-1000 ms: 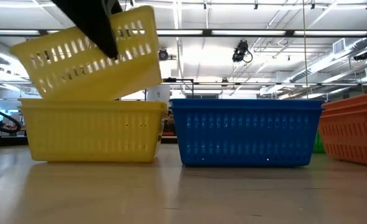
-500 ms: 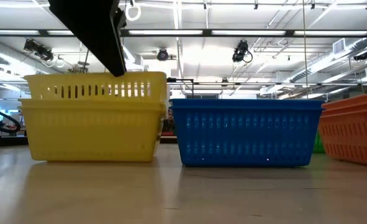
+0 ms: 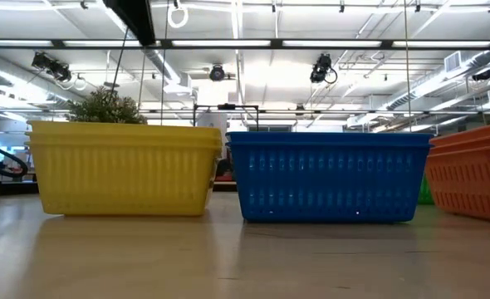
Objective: Stack baskets by color
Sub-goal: Stack the left blue bin on top of the right blue bin
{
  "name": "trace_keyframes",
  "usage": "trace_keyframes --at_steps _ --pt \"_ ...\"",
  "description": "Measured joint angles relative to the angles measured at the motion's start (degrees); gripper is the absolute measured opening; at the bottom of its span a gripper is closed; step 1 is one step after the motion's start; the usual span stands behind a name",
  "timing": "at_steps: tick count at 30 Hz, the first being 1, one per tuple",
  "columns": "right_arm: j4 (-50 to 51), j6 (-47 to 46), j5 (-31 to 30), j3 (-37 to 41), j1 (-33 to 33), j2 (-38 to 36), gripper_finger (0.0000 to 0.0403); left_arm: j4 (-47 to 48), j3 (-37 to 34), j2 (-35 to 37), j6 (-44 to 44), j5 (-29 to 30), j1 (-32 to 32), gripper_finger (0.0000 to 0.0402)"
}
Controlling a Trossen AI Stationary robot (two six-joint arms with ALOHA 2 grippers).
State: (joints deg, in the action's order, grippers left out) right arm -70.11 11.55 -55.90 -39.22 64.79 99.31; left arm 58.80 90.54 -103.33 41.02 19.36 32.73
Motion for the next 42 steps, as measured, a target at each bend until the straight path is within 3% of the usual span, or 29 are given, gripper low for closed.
trace_keyframes --at_steps 7,13,19,22,25,34,38,42 --pt "1.5 -1.5 0.0 0.0 0.0 0.0 0.0156 10.0 4.9 0.1 9.8 -0.5 10.2 0.0111" --pt "1.4 -1.4 0.0 0.0 -0.1 0.0 0.0156 17.5 4.6 -0.1 22.1 -9.0 22.1 0.0111" --pt "1.2 -1.5 0.0 0.0 -1.2 0.0 0.0156 19.2 4.6 -0.2 20.0 -9.5 32.7 0.0112" --pt "1.2 -1.4 0.0 0.0 -1.6 0.0 0.0156 24.1 4.6 -0.2 25.5 -7.9 35.3 0.0118" --pt "1.2 -1.4 0.0 0.0 -2.0 0.0 0.0156 24.8 2.4 -0.2 27.0 -6.6 35.7 0.0130" --pt "1.2 -1.5 0.0 0.0 -2.3 0.0 0.0156 15.9 -10.4 -0.2 19.8 -7.6 32.1 0.0187" --pt "1.2 -1.5 0.0 0.0 -2.3 0.0 0.0156 10.5 -14.9 -0.2 16.0 -8.1 30.1 0.0186" --pt "1.2 -1.5 0.0 0.0 -2.3 0.0 0.0156 5.9 -18.8 -0.2 12.3 -13.0 27.8 0.0164"
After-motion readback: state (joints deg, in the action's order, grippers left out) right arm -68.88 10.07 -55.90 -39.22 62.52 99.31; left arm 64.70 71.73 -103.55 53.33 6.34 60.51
